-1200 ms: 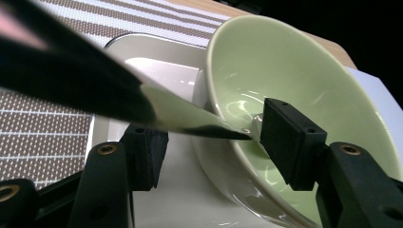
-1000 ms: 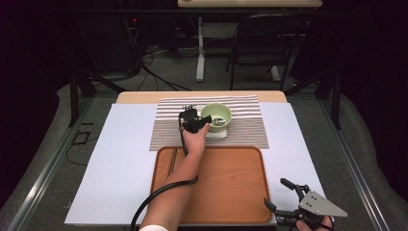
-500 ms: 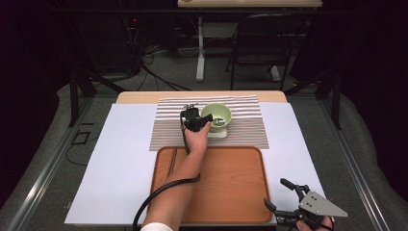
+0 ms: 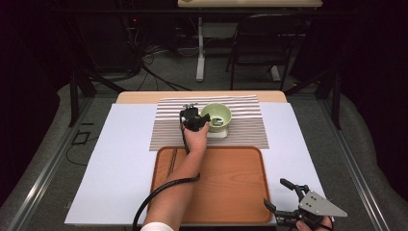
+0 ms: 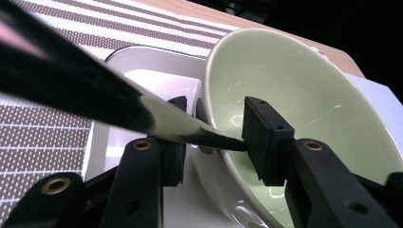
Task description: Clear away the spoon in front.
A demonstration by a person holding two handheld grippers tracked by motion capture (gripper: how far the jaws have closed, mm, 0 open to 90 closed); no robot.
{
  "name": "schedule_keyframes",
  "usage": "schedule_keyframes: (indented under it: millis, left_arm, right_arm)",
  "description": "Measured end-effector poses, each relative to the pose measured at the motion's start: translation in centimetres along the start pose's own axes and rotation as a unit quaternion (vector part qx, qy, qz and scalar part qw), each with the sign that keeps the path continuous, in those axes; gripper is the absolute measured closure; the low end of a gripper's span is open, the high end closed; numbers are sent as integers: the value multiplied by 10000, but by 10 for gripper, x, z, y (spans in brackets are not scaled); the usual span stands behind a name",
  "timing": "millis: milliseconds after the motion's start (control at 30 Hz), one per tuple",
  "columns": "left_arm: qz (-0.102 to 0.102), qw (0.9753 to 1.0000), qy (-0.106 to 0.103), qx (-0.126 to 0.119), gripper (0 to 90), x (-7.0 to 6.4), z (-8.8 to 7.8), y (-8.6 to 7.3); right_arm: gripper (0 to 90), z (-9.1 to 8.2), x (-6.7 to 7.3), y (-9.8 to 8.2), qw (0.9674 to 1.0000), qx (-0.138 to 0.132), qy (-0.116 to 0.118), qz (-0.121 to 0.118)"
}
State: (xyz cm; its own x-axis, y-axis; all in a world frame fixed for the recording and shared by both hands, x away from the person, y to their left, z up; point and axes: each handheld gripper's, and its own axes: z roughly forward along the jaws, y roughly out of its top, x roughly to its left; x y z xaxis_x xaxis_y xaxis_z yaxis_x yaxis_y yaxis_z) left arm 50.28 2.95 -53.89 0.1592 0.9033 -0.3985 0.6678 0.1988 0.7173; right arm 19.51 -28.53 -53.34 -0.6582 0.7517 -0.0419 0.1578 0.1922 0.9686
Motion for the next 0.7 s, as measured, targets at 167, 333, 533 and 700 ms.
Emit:
schedule_keyframes:
  millis: [167, 333, 533, 700]
  left_arm:
    - [101, 9999, 8, -70, 658, 2, -4, 2]
    - [125, 9999, 9, -119, 724, 3, -9, 7]
    - [136, 9998, 36, -173, 790, 4, -16, 14]
    - [176, 9996, 29, -211, 853, 3, -21, 20]
  right_arm:
    - [154, 0, 0, 0, 10000, 13, 8, -3]
    - [154, 0, 0, 0, 10000, 13, 5, -3]
    - [154, 0, 0, 0, 10000, 10, 3, -9]
    - [153, 0, 0, 0, 10000, 5, -1, -3]
